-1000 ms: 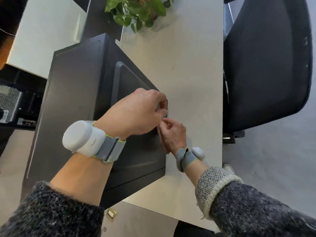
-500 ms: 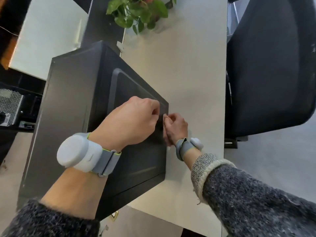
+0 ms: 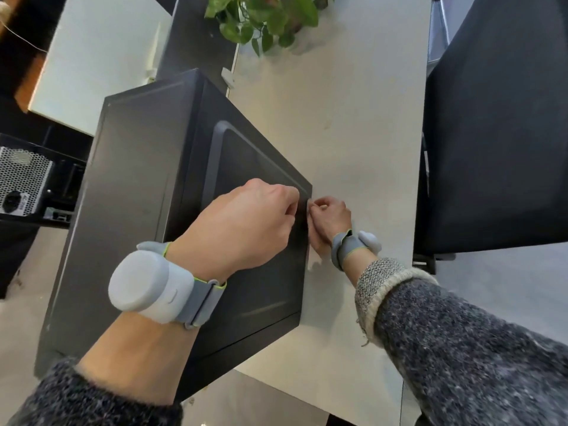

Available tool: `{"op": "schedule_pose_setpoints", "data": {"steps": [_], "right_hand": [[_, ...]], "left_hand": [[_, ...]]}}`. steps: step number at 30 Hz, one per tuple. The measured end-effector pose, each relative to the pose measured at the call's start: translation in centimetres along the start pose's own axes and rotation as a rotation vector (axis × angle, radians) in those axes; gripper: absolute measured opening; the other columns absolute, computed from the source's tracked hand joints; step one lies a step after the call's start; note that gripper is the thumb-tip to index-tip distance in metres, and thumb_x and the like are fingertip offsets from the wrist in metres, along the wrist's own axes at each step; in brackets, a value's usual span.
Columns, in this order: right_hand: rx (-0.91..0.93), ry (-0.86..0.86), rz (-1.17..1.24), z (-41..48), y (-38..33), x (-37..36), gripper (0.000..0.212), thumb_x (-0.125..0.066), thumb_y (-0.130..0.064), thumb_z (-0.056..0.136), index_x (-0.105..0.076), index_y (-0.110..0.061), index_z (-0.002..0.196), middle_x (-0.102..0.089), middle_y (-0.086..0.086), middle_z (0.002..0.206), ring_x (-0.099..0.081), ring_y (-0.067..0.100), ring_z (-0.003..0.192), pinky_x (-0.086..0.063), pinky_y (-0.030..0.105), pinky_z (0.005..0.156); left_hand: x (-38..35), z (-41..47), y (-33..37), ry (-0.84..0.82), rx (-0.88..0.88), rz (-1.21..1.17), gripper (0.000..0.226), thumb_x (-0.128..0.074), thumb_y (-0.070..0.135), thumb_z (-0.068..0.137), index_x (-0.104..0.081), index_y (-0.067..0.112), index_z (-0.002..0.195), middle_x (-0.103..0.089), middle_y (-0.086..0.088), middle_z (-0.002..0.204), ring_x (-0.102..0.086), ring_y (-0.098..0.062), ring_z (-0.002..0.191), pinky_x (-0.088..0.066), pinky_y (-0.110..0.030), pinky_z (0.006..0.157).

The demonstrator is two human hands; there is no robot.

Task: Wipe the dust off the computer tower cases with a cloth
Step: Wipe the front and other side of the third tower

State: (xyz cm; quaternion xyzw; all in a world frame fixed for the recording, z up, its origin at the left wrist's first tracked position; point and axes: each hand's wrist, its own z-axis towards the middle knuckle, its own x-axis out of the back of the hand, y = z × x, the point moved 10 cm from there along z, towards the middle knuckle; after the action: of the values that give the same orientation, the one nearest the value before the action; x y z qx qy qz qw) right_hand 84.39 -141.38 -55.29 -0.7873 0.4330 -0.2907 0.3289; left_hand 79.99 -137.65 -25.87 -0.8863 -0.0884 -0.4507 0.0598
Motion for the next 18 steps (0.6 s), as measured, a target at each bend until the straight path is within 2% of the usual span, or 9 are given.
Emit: {"op": "schedule_pose_setpoints", "data": {"steps": [2, 4, 8, 10, 12, 15, 18], "right_hand": [[0.001, -0.020, -0.009, -0.1, -0.2, 0.0, 0.027, -0.064, -0.044, 0.100, -0.079, -0.023, 0.107, -0.078, 0.004, 0.112, -0.070, 0.028, 0.109, -0.045, 0.025, 0.086], [0.077, 0.024, 0.064, 0.1, -2.5, 0.4, 0.026, -0.067, -0.046, 0.098, -0.079, -0.024, 0.104, -0.079, 0.002, 0.106, -0.071, 0.024, 0.105, -0.052, 0.029, 0.090], [0.239, 0.124, 0.147, 1.1, -6.8, 1.3, 0.011, -0.072, -0.039, 0.094, -0.077, -0.030, 0.094, -0.078, -0.005, 0.094, -0.072, 0.016, 0.096, -0.056, 0.029, 0.088], [0.201, 0.112, 0.095, 2.2, -5.9, 1.0, 0.012, -0.070, -0.037, 0.095, -0.078, -0.028, 0.097, -0.078, -0.002, 0.100, -0.072, 0.020, 0.101, -0.054, 0.028, 0.089], [0.083, 0.035, 0.022, 3.2, -3.2, 0.4, 0.017, -0.068, -0.041, 0.096, -0.078, -0.028, 0.101, -0.078, 0.000, 0.105, -0.071, 0.025, 0.105, -0.052, 0.028, 0.090], [0.024, -0.052, -0.022, 3.9, -1.4, -0.1, 0.019, -0.067, -0.045, 0.096, -0.077, -0.029, 0.098, -0.073, -0.005, 0.095, -0.068, 0.021, 0.097, -0.046, 0.023, 0.086], [0.069, -0.013, 0.011, 4.0, -2.4, 0.5, 0.015, -0.068, -0.042, 0.096, -0.077, -0.029, 0.096, -0.071, -0.011, 0.088, -0.065, 0.015, 0.092, -0.046, 0.022, 0.086]], "left_hand": [[0.0, 0.0, -0.1, 0.009, 0.009, 0.013, 0.017, -0.046, 0.028, 0.107, -0.055, 0.025, 0.094, -0.060, 0.004, 0.082, -0.061, -0.019, 0.070, -0.056, -0.038, 0.063], [0.0, 0.0, -0.1, 0.020, 0.005, 0.019, 0.016, -0.045, 0.028, 0.107, -0.056, 0.024, 0.095, -0.060, 0.004, 0.083, -0.061, -0.020, 0.070, -0.056, -0.041, 0.065], [0.0, 0.1, 0.1, 0.018, -0.005, 0.031, 0.016, -0.045, 0.026, 0.106, -0.057, 0.024, 0.096, -0.058, 0.004, 0.082, -0.060, -0.022, 0.070, -0.056, -0.042, 0.065], [0.0, 0.0, 0.1, 0.021, -0.008, 0.032, 0.016, -0.045, 0.027, 0.106, -0.057, 0.024, 0.096, -0.057, 0.003, 0.081, -0.060, -0.023, 0.069, -0.056, -0.042, 0.065], [-0.1, 0.0, 0.1, 0.014, -0.014, 0.026, 0.016, -0.044, 0.028, 0.106, -0.056, 0.024, 0.096, -0.057, 0.002, 0.082, -0.060, -0.023, 0.069, -0.056, -0.043, 0.065], [-0.3, -0.1, 0.1, -0.005, -0.017, 0.004, 0.016, -0.043, 0.030, 0.107, -0.055, 0.025, 0.098, -0.058, 0.004, 0.082, -0.061, -0.021, 0.069, -0.056, -0.042, 0.066], [-0.2, 0.0, 0.1, -0.003, -0.013, -0.006, 0.016, -0.044, 0.031, 0.107, -0.056, 0.025, 0.097, -0.058, 0.004, 0.083, -0.061, -0.021, 0.071, -0.057, -0.043, 0.068]]}}
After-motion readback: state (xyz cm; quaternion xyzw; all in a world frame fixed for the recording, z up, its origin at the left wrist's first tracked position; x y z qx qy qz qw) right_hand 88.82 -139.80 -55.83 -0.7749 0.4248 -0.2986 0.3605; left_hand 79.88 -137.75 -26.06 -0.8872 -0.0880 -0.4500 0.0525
